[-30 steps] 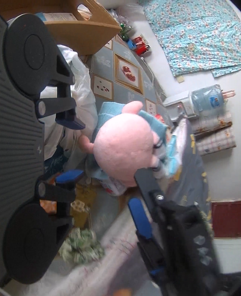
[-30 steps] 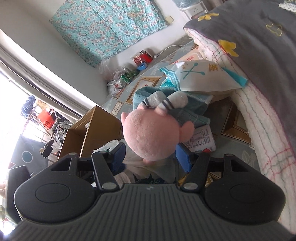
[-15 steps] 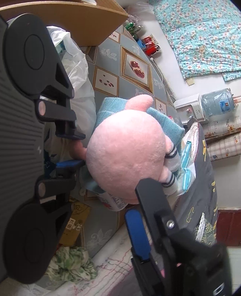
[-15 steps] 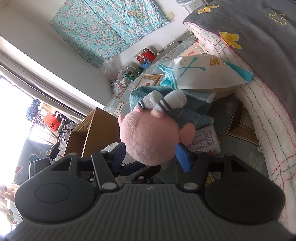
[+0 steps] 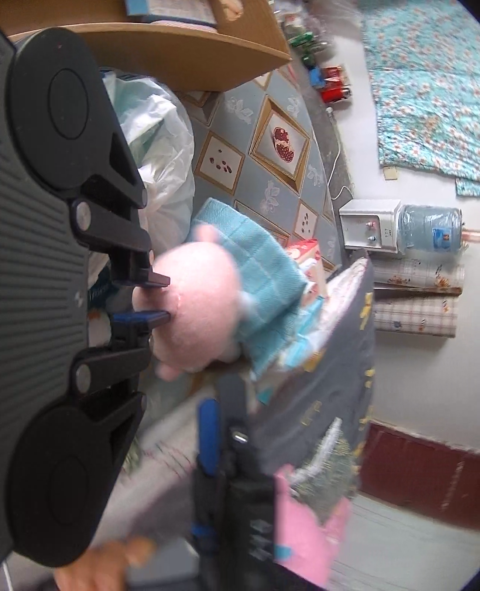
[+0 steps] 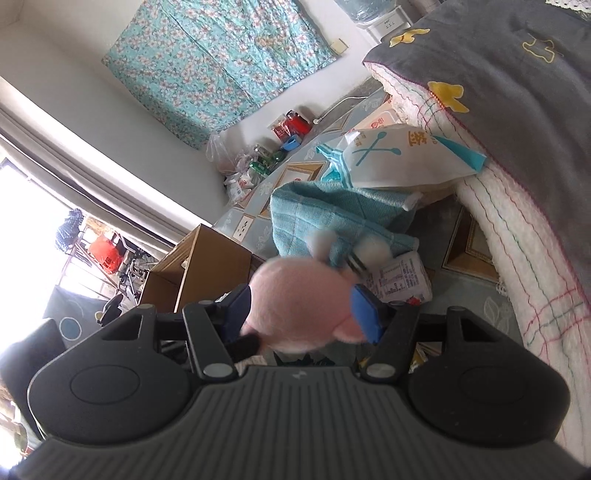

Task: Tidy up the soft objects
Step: 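Lower the right tool onto the pink plush pig and close on it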

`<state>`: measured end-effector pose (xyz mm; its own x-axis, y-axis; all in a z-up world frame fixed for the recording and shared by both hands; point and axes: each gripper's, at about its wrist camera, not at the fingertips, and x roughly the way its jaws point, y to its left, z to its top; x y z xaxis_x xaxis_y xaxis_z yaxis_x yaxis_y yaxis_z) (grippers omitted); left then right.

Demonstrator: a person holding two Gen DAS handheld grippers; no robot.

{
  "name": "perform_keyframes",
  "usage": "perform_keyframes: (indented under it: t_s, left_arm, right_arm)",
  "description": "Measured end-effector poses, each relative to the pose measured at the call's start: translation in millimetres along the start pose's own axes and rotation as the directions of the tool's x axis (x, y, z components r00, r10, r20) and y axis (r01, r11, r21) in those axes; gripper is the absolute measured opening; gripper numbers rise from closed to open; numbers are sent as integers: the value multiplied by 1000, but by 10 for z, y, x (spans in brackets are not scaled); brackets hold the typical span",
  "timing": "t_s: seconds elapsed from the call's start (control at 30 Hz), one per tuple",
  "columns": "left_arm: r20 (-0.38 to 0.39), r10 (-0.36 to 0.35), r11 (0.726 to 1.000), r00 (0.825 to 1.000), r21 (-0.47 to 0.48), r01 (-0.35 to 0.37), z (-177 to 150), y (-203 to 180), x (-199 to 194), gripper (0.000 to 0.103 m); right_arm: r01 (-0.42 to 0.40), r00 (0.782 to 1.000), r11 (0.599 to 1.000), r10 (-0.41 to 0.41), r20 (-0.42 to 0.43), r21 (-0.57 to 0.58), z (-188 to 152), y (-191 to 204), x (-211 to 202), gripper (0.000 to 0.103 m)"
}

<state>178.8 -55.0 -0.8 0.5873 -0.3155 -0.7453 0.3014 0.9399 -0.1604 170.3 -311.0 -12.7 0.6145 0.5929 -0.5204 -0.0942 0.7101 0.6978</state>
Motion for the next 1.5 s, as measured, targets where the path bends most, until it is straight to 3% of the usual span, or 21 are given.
perform_keyframes:
  t_s: [0.4, 0.47, 0.5, 0.6, 0.67, 0.8, 0.97, 1.17, 1.27, 1.33, 1.5]
  left_arm:
    - [44, -86, 979, 995, -182, 93, 139, 172, -398, 13]
    - [70, -97, 973, 993, -201, 110, 160, 199, -519, 9]
    - [86, -100, 972, 991, -205, 116, 174, 211, -586, 1]
    - [142, -107, 965, 984, -222, 137, 205, 260, -826, 1]
    - [167, -97, 967, 981, -218, 133, 202, 275, -939, 1]
    - [146, -56, 972, 988, -216, 87, 84, 301, -924, 1]
    - [113, -54, 975, 992, -210, 77, -149, 338, -849, 5]
    - [135, -44, 990, 990, -125, 61, -399, 200, -852, 22]
    - [153, -33, 998, 988, -47, 40, -527, 33, -821, 29]
    - [160, -11, 1000, 987, 9, 10, -633, -79, -786, 30]
    - [177, 64, 989, 982, 118, -86, -792, -264, -625, 30]
  right_arm:
    - [-27, 1000, 995, 29, 13, -96, -195, 243, -310, 60]
    - [-41, 999, 993, 42, 8, -113, -217, 315, -351, 60]
    - [-50, 999, 991, 51, 5, -122, -229, 357, -369, 60]
    - [-83, 996, 985, 84, 0, -154, -259, 512, -392, 60]
    - [-90, 996, 980, 93, 7, -179, -288, 608, -373, 60]
    - [-83, 996, 981, 85, 4, -174, -344, 644, -263, 60]
    - [-47, 999, 986, 49, 4, -159, -381, 473, -234, 60]
    - [3, 1000, 983, -1, 11, -182, -374, 265, -305, 60]
    - [4, 1000, 957, 0, 13, -290, -429, 313, -369, 61]
    - [-2, 1000, 919, 8, 12, -394, -496, 409, -413, 61]
    - [-19, 1000, 776, 26, 2, -631, -743, 706, -472, 60]
